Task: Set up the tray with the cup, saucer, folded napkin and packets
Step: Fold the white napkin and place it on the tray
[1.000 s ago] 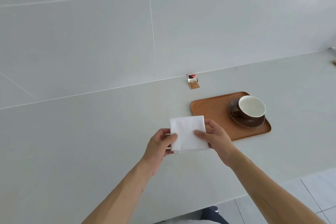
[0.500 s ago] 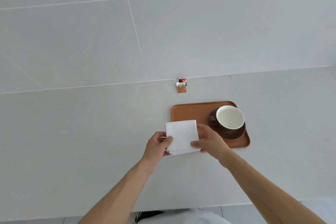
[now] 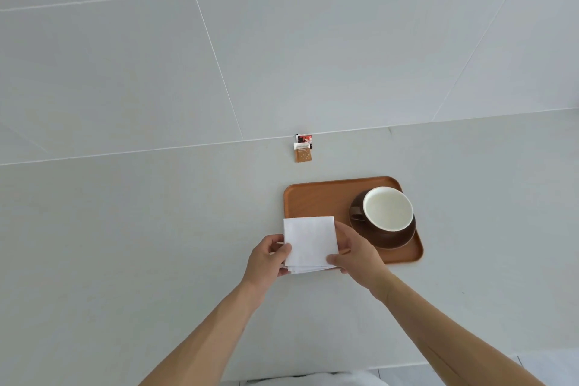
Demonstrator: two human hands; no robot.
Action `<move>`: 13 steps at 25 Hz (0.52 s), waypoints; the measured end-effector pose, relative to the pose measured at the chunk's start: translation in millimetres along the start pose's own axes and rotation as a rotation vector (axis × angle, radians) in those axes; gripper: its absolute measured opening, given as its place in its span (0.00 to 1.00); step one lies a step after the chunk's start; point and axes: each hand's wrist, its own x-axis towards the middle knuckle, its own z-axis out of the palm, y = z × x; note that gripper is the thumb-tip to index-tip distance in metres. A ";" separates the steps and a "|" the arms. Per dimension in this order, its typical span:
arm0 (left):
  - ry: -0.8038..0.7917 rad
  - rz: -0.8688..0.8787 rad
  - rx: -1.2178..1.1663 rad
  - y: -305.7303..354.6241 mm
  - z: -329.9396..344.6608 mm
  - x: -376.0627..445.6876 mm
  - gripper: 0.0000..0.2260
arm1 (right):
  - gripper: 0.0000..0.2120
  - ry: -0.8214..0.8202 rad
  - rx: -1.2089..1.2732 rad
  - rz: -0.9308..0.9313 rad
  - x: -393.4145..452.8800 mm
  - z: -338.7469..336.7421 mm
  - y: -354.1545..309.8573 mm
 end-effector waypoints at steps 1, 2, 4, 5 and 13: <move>-0.007 0.000 0.022 0.2 0.7 2.9 0.08 | 0.35 0.013 -0.025 -0.007 2.2 0.2 0.7; -0.010 -0.003 0.035 0.8 1.4 7.4 0.09 | 0.35 0.019 -0.049 -0.013 6.4 -0.5 0.9; -0.010 -0.015 0.044 1.0 2.3 14.9 0.10 | 0.34 0.015 -0.070 -0.009 14.8 -1.6 1.4; -0.012 -0.016 0.047 0.7 3.4 19.8 0.11 | 0.33 0.016 -0.082 -0.004 18.6 -2.3 1.5; 0.072 0.114 0.411 -4.7 17.0 40.2 0.13 | 0.32 0.082 -0.214 0.056 38.5 -0.6 10.2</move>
